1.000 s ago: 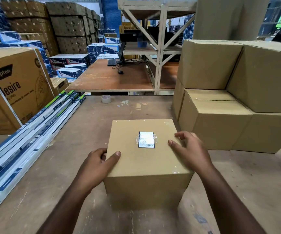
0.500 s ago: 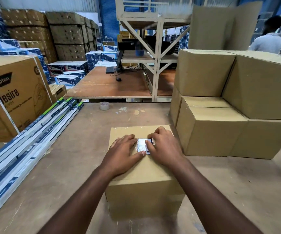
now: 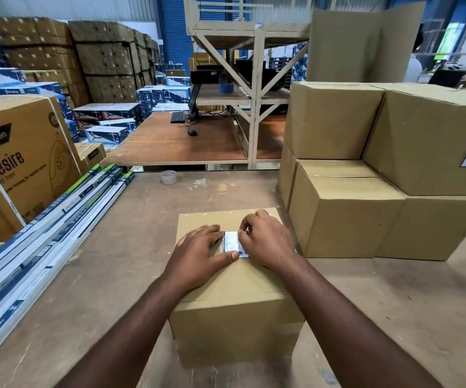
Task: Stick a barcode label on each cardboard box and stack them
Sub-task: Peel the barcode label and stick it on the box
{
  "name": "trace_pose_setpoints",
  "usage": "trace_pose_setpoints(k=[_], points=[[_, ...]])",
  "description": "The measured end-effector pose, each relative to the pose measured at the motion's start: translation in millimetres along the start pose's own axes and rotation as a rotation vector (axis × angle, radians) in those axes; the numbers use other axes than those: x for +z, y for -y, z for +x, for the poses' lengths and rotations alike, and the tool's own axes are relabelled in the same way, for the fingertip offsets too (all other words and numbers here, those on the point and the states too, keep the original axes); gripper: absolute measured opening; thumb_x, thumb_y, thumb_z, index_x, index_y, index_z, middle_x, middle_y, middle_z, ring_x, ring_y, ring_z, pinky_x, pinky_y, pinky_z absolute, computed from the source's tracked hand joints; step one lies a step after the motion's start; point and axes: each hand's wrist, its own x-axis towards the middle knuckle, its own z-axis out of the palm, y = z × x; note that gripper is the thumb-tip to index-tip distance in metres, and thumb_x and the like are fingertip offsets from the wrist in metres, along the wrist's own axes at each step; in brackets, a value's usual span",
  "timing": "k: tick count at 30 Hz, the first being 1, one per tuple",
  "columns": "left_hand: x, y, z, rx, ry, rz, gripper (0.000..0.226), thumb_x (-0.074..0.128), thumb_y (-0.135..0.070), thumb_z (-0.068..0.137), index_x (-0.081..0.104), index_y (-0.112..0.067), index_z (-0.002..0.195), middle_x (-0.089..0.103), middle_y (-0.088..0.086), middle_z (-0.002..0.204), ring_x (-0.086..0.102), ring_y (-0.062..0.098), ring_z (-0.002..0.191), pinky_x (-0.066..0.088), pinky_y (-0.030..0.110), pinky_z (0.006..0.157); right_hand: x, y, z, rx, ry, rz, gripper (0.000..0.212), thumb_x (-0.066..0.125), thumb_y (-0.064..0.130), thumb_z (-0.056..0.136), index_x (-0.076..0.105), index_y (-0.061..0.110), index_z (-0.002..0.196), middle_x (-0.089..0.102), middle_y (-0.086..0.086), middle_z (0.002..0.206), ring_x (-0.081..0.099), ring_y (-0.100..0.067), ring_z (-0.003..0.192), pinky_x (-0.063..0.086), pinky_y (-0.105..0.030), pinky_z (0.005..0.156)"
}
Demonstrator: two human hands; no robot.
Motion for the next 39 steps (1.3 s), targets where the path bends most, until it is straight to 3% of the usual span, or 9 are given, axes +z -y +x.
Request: trace_pose_setpoints(k=[8,15,19,24,27,29,35,39], points=[[3,1,4,-0.023,0.024,0.048,0.084,0.065,-0.068,0.084,0.047,-0.021,0.151,0.039,-0.009,0.16,0.031,0.013,0.148,0.026,0.035,0.12,0,-2,1,0.021,0.005,0.043,0.015,0.053,0.032,0.096,0.067,0.028,0.099,0.061,0.007,0.11,0.061,-0.019,0.104,0.04,-0.031,0.073],[-7,-2,16,-0.093,0.145,0.11,0.093,0.064,-0.079,0.076,0.042,-0.032,0.153,0.028,-0.019,0.162,0.021,0.016,0.148,0.019,0.046,0.116,-4,-4,0,0.052,0.017,0.101,0.017,0.051,0.026,0.092,0.067,0.031,0.098,0.062,0.012,0.109,0.061,-0.015,0.101,0.039,-0.03,0.072],[-9,0,19,-0.092,0.121,0.042,0.082,0.072,-0.077,0.07,0.053,-0.042,0.141,0.036,-0.022,0.155,0.024,0.013,0.144,0.018,0.044,0.112,-4,-6,0,0.063,0.008,0.133,0.016,0.051,0.025,0.094,0.066,0.032,0.097,0.062,0.014,0.109,0.06,-0.014,0.099,0.039,-0.03,0.072],[-10,0,26,-0.101,0.131,-0.003,0.076,0.082,-0.069,0.065,0.058,-0.04,0.132,0.04,-0.024,0.15,0.028,0.01,0.141,0.018,0.036,0.106,-1,-8,0,0.068,-0.018,0.173,0.015,0.055,0.031,0.095,0.069,0.033,0.101,0.063,0.015,0.109,0.062,-0.011,0.098,0.044,-0.03,0.073],[-12,-2,31,-0.126,0.153,-0.086,0.072,0.089,-0.059,0.063,0.061,-0.037,0.126,0.043,-0.023,0.146,0.03,0.009,0.139,0.021,0.037,0.115,1,-8,0,0.054,-0.011,0.124,0.024,0.054,0.034,0.097,0.073,0.034,0.113,0.062,0.011,0.113,0.061,-0.013,0.102,0.048,-0.031,0.078],[-13,-3,32,-0.128,0.162,-0.11,0.069,0.091,-0.056,0.062,0.061,-0.036,0.121,0.045,-0.023,0.143,0.032,0.009,0.138,0.021,0.04,0.118,1,-7,-1,0.058,-0.021,0.11,0.024,0.053,0.033,0.097,0.075,0.035,0.108,0.061,0.011,0.108,0.06,-0.014,0.1,0.045,-0.031,0.075],[-7,4,33,-0.118,0.125,-0.204,0.06,0.093,-0.054,0.057,0.062,-0.04,0.108,0.049,-0.028,0.126,0.041,0.008,0.132,0.029,0.042,0.117,0,-8,-2,0.074,-0.013,0.166,0.013,0.06,0.041,0.092,0.071,0.035,0.094,0.06,0.015,0.105,0.057,-0.009,0.091,0.043,-0.03,0.072],[0,12,39,-0.139,0.067,-0.28,0.049,0.076,-0.066,0.05,0.063,-0.045,0.092,0.053,-0.033,0.118,0.051,0.01,0.126,0.038,0.045,0.113,0,-11,1,0.075,0.011,0.196,0.007,0.064,0.038,0.09,0.069,0.034,0.093,0.062,0.017,0.106,0.06,-0.007,0.093,0.045,-0.029,0.073]])
